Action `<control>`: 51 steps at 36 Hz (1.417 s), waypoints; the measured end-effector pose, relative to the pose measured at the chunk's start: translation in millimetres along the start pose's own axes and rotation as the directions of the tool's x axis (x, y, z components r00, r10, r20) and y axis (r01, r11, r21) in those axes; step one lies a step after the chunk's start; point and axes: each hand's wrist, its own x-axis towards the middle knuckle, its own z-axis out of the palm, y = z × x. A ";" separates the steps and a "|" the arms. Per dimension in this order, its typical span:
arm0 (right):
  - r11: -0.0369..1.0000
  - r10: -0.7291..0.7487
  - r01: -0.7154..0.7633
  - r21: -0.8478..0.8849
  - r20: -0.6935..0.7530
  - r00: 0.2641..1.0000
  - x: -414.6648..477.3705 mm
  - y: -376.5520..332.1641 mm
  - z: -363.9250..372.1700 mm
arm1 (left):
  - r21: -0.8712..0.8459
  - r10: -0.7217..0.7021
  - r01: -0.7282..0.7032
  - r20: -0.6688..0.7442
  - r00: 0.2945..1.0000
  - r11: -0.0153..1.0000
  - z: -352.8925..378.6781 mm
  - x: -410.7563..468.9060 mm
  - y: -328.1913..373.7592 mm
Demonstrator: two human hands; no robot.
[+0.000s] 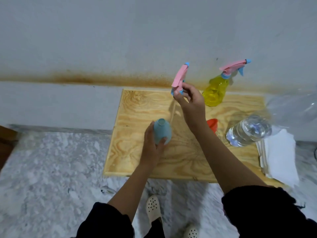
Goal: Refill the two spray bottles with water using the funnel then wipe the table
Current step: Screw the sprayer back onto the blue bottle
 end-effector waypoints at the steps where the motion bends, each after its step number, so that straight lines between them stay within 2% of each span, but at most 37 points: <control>1: 0.999 -0.016 0.016 0.050 -0.006 1.000 -0.4 -8.5 0.9 | 0.005 0.006 -0.006 0.004 1.000 1.000 -0.9 0.5 2.1; 6: 0.977 -0.099 0.097 0.190 0.004 0.995 -5.9 -35.1 6.2 | 0.014 -0.026 0.025 0.045 0.999 1.000 -3.9 0.6 9.2; 11: 0.976 -0.142 0.133 0.170 0.038 0.989 -12.6 -36.7 12.6 | 0.022 -0.040 0.039 0.058 0.998 0.999 -6.1 0.6 10.2; 18: 0.995 -0.079 0.090 -0.045 0.204 0.976 -28.6 5.7 17.6 | -0.017 -0.007 0.007 0.017 1.000 1.000 -4.1 1.6 3.6; 24: 0.985 0.053 -0.015 -0.173 0.222 0.973 -43.7 47.7 17.1 | -0.085 -0.034 0.034 0.003 0.999 0.996 -3.6 2.1 -2.5; 26: 0.974 0.064 -0.010 -0.224 0.236 0.970 -46.8 56.0 15.9 | -0.091 -0.048 0.049 0.018 0.999 0.995 -3.2 3.9 -7.5; 33: 0.972 0.023 0.037 -0.231 0.253 0.967 -48.3 63.9 14.0 | -0.100 -0.053 0.057 0.043 0.998 0.993 2.7 11.1 -25.4; 37: 0.970 0.008 0.053 -0.237 0.249 0.968 -49.6 67.3 10.1 | -0.108 0.006 0.001 0.064 0.998 0.994 7.8 14.6 -23.2; 42: 0.979 0.044 0.003 -0.204 0.225 0.973 -50.3 66.7 10.5 | -0.098 -0.048 0.053 0.047 0.998 0.994 9.0 24.9 -26.3; 51: 0.981 0.072 -0.053 -0.186 0.092 0.993 -40.1 51.8 11.0 | 0.015 -0.029 0.027 0.164 0.986 1.000 -7.7 32.6 -12.1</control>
